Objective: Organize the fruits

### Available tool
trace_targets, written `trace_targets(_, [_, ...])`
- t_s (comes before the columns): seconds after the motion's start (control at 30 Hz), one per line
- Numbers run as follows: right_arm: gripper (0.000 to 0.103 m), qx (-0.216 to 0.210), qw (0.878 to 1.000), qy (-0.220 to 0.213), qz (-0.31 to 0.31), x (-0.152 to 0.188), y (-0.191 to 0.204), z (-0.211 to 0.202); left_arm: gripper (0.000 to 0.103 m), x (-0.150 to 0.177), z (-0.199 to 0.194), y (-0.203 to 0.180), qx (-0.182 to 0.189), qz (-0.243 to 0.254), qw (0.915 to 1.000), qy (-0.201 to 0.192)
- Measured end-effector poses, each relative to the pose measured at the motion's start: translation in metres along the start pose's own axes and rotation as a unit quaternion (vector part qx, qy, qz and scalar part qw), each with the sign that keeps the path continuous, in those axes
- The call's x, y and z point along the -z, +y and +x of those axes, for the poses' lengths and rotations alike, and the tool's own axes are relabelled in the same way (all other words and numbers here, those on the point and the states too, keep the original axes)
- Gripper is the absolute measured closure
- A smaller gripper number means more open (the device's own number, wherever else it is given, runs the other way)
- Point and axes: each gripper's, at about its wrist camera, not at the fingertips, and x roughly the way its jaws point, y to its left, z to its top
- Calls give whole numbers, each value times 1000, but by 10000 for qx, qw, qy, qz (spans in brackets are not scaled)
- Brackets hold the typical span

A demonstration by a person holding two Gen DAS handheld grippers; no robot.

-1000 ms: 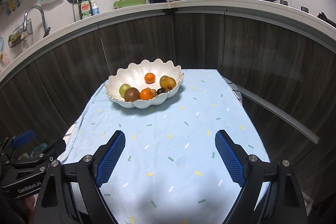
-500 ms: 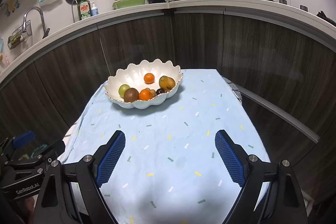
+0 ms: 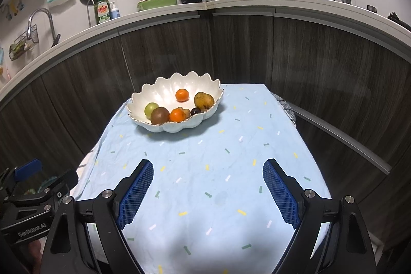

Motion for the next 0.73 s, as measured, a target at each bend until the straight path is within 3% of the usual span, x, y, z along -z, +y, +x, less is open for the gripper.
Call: trace_targets(0.73, [15, -11, 10000, 3, 8, 0, -2, 1, 1, 0, 3, -1, 23, 30, 10000, 0])
